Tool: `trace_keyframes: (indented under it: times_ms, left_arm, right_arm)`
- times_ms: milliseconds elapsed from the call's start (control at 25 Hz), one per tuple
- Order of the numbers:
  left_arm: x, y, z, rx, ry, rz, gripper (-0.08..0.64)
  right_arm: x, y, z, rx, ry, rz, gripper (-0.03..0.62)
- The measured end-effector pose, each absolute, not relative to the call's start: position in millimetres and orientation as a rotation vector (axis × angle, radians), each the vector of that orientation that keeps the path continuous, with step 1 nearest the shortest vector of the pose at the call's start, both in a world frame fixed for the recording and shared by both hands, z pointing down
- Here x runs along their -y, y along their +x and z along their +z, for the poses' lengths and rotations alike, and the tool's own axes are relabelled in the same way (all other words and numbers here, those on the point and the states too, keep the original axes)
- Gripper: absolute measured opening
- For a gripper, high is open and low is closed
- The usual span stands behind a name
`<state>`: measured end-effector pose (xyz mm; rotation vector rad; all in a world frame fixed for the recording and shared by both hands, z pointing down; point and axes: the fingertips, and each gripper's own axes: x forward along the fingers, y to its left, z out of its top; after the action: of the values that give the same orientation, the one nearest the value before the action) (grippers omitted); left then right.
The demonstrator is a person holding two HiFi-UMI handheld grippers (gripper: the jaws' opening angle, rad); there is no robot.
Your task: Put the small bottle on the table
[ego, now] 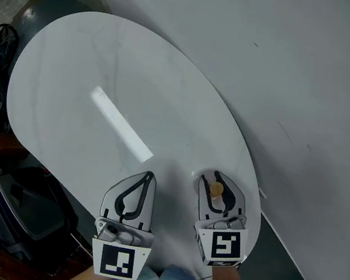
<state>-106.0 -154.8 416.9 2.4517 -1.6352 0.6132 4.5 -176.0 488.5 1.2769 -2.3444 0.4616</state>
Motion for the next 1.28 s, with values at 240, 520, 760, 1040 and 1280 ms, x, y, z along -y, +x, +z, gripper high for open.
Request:
trace_keyframes:
  times_ms: [240, 520, 760, 1040, 1280]
  left_arm:
    - [151.9, -111.8, 425.5, 1.644, 2.402, 0.611, 0.002]
    - [148.5, -114.1, 427.2, 1.661, 2.348, 0.568, 0.002]
    - [147.0, -115.9, 425.2, 1.668, 2.370, 0.580, 0.002]
    - [143.9, -116.8, 413.6, 1.707, 2.381, 0.551, 0.002]
    - [137.8, -116.2, 393.0, 1.764, 2.423, 0.535, 0.002]
  right_arm:
    - [177.6, 0.8, 490.5, 2.358, 1.258, 0.413, 0.110]
    - [178.7, -5.1, 486.3, 2.408, 1.242, 0.287, 0.110]
    - [174.3, -2.1, 499.1, 2.325, 1.240, 0.361, 0.112]
    - [180.1, -3.1, 487.2, 2.334, 1.254, 0.286, 0.167]
    - [179.0, -8.1, 455.1, 2.412, 1.273, 0.193, 0.172]
